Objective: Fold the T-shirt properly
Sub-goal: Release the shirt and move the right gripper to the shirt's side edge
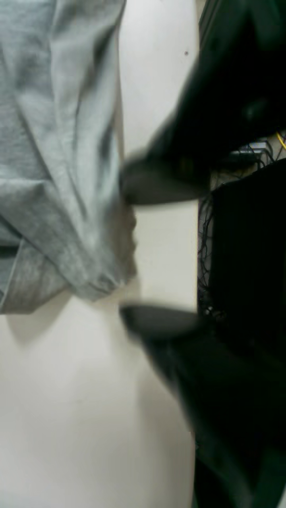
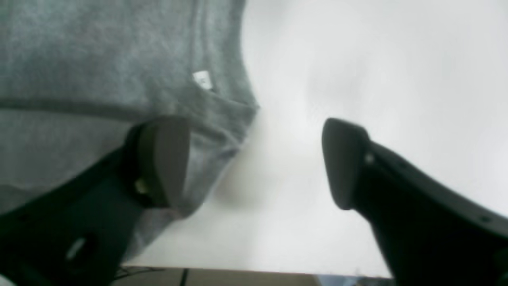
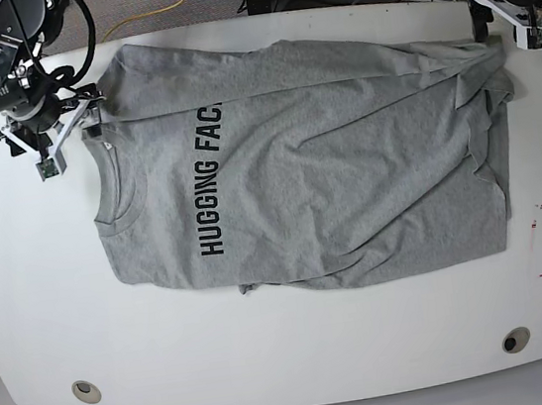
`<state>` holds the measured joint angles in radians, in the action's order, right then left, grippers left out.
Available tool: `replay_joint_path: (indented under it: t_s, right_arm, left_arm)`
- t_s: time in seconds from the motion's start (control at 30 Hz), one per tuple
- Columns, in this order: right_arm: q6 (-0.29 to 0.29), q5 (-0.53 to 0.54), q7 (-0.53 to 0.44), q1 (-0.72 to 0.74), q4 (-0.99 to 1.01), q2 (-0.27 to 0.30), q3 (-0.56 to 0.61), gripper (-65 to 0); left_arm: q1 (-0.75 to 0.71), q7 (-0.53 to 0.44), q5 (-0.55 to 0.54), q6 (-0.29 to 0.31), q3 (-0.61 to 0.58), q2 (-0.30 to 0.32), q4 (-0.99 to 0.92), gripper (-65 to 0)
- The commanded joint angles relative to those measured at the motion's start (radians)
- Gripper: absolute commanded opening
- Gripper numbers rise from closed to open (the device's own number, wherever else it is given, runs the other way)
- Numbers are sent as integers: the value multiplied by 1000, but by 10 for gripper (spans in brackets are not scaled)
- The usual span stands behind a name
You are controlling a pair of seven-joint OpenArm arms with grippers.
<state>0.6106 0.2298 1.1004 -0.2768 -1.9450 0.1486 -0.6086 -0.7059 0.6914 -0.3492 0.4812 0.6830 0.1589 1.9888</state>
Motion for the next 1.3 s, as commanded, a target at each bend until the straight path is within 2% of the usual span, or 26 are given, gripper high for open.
replay_joint_path:
  t_s: [0.0,0.07,0.17,0.27,0.4,0.57,0.67,0.73,1.0,1.13,1.27]
  right_arm:
    - [44,49,-16,14,-21,-7,-58,-94]
    - [78,113,-16,21,-15,-8,-75,-109]
    - [78,161,-3,66,-1,-8,-73,-135]
    - [78,158,48,166,72,-5,-73,-147]
    - [78,158,63,294,227,1,-72,-163]
    - [78,158,59,474,479,56,-72,-163]
    - [78,158,24,571,645,99,-66,-163]
    - [76,156,-18,630,755,133,-20,-163]
    - [76,156,-268,775,1137,248,149,-163]
    - [76,156,-362,813,1261,266,195,-163]
    - [76,164,-366,824,1286,256,226,-163]
  left_arm:
    - [-7,-19,-7,7,10,12,14,-175]
    - [-4,-19,-9,11,7,18,16,-165]
    - [22,-19,-37,12,19,18,17,-164]
    - [52,-19,-95,32,71,14,17,-164]
    - [102,-19,-133,44,120,14,16,-164]
    - [168,-17,-133,40,163,11,17,-165]
    - [216,-17,-132,40,197,11,16,-165]
    - [239,-17,-132,40,225,11,14,-165]
    - [251,-17,-130,38,241,18,14,-165]
    - [251,-17,-130,38,241,18,14,-165]
    - [251,-17,-130,38,241,15,14,-165]
